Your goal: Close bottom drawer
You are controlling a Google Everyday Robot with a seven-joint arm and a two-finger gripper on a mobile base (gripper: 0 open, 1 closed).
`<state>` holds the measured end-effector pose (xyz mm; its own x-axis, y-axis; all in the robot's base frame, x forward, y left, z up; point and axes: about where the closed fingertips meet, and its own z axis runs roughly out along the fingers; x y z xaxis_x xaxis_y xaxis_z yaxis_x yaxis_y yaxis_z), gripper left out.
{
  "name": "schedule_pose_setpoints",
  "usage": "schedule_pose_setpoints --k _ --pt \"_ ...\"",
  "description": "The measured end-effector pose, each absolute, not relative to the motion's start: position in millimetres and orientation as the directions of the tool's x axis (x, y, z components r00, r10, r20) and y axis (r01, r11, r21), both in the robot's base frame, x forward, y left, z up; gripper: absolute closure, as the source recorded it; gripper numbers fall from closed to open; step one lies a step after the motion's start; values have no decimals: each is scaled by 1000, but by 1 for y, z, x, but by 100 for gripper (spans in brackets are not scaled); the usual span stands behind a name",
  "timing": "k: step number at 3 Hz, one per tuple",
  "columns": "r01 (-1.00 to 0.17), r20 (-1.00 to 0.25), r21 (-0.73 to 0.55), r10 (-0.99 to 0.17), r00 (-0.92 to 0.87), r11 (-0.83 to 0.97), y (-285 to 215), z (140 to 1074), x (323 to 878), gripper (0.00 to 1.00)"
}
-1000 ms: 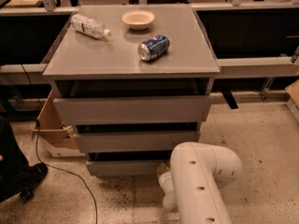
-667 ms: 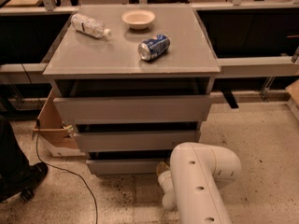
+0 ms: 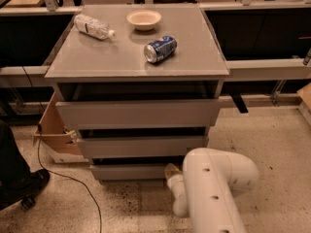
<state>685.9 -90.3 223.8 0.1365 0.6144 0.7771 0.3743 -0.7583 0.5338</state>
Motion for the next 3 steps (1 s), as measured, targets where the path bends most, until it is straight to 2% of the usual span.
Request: schedule_pose_setpoints --k 2,3 --pt "351 716 605 682 153 -714 -221 319 648 100" --pt "343 714 612 684 147 -712 -229 332 648 78"
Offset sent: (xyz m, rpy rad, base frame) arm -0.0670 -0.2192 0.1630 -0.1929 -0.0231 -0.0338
